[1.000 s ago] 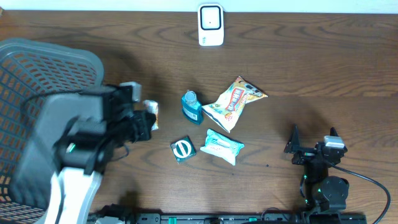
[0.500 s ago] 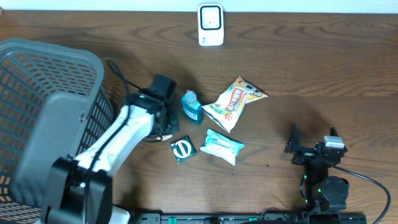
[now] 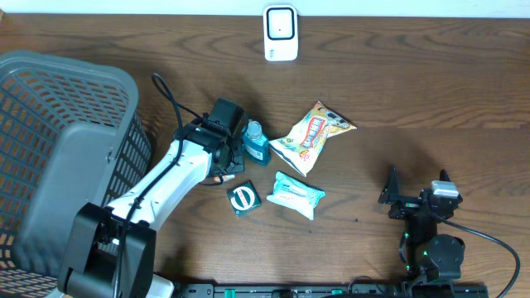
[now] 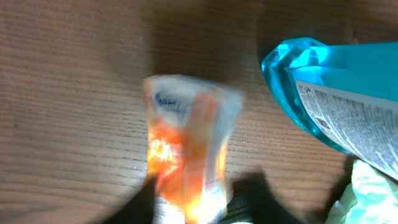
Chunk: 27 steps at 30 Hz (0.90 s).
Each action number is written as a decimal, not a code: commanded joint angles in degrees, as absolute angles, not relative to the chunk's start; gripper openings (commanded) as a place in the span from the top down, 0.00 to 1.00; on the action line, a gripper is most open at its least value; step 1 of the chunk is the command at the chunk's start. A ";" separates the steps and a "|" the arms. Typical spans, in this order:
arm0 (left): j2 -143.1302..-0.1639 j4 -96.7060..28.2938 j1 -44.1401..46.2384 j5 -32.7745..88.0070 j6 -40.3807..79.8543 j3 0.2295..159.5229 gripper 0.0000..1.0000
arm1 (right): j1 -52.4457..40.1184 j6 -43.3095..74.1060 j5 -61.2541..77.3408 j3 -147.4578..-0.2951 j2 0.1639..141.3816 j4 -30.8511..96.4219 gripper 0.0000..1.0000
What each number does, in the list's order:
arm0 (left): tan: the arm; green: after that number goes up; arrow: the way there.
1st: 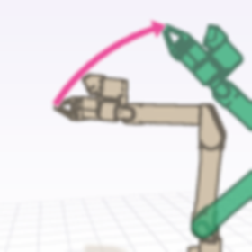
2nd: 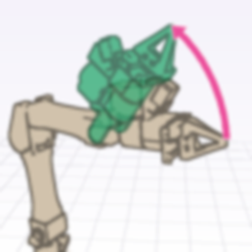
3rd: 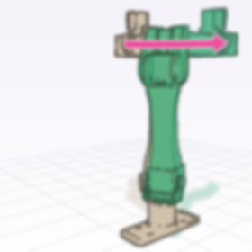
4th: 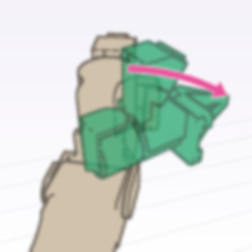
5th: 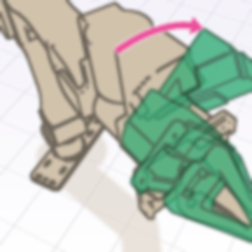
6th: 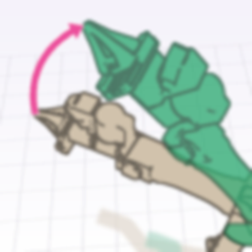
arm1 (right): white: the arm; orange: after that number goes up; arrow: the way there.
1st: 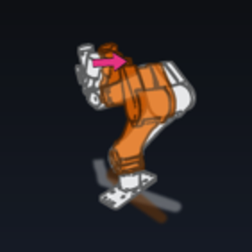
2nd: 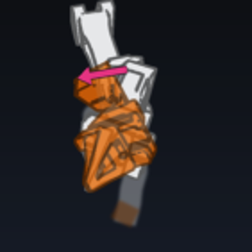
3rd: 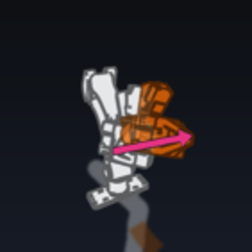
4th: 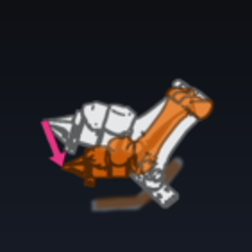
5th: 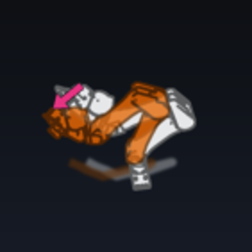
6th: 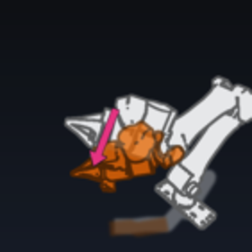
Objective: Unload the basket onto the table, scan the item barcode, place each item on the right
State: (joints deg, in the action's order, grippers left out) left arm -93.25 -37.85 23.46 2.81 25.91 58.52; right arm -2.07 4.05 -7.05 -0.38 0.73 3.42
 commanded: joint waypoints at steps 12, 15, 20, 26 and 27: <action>-87.46 -43.83 19.03 -1.15 25.58 58.67 0.30 | -2.68 3.55 -6.92 -0.32 0.49 3.66 0.01; -86.46 -46.96 15.66 -2.46 24.99 58.67 0.38 | -2.68 3.55 -6.92 -0.32 0.49 3.66 0.01; -86.48 -49.21 10.22 -2.15 22.37 58.48 0.62 | -2.68 3.55 -6.92 -0.32 0.49 3.66 0.01; -86.48 -48.88 6.39 -2.20 17.02 58.48 0.80 | -2.68 3.55 -6.92 -0.32 0.49 3.66 0.01; -86.48 -48.53 5.72 -2.20 16.16 58.48 0.80 | -2.68 3.55 -6.92 -0.32 0.49 3.66 0.01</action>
